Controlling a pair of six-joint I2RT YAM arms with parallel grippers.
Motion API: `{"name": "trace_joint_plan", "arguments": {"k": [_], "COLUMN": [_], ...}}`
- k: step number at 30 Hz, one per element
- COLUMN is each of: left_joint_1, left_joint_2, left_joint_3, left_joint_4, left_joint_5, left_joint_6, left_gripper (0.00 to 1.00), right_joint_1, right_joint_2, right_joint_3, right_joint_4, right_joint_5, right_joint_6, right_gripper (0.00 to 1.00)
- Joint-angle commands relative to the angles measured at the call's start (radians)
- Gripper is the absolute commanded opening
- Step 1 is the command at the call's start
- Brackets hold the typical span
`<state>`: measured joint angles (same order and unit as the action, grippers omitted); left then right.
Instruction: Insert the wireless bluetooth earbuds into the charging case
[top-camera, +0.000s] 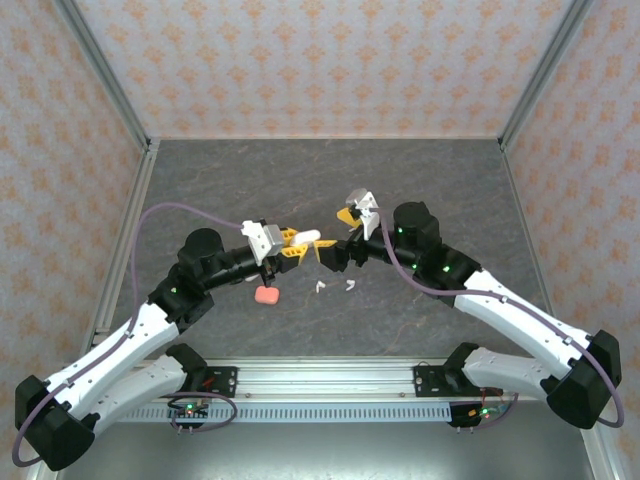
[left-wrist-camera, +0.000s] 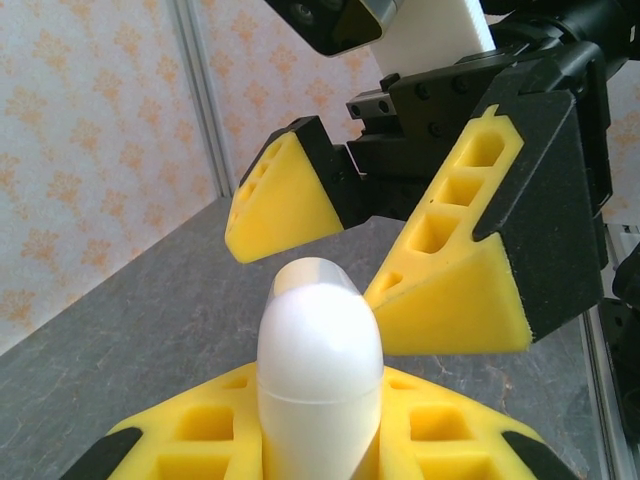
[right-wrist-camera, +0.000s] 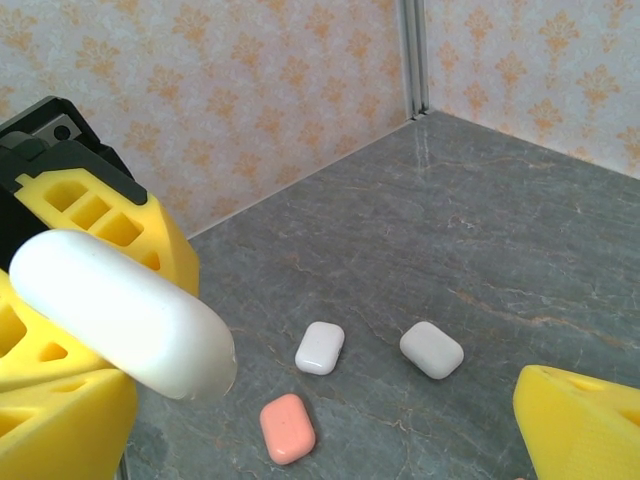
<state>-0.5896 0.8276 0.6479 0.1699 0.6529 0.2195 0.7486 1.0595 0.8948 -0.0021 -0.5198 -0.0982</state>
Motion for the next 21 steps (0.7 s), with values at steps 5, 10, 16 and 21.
{"name": "trace_joint_plan", "arguments": {"k": [5, 10, 16, 21], "left_joint_1": [-0.019, -0.024, -0.029, -0.028], "left_joint_2": [0.013, 0.018, 0.022, 0.018], "left_joint_3": [0.005, 0.007, 0.004, -0.013], "left_joint_4": [-0.021, -0.021, -0.026, -0.017], "left_joint_5": [0.037, 0.037, 0.026, -0.004], "left_joint_6": [0.03, 0.031, 0.034, 0.027], "left_gripper": [0.0, 0.0, 0.0, 0.0], "right_joint_1": [-0.018, -0.021, -0.022, -0.022], "right_joint_2": [-0.003, -0.004, -0.011, -0.067], "right_joint_3": [0.061, 0.067, 0.069, 0.059], "right_joint_4": [0.016, 0.008, -0.017, -0.075], "right_joint_5": [0.053, 0.057, 0.061, 0.081], "right_joint_6": [-0.015, -0.016, -0.024, -0.022], "right_gripper": [0.97, 0.97, 0.97, 0.98]}}
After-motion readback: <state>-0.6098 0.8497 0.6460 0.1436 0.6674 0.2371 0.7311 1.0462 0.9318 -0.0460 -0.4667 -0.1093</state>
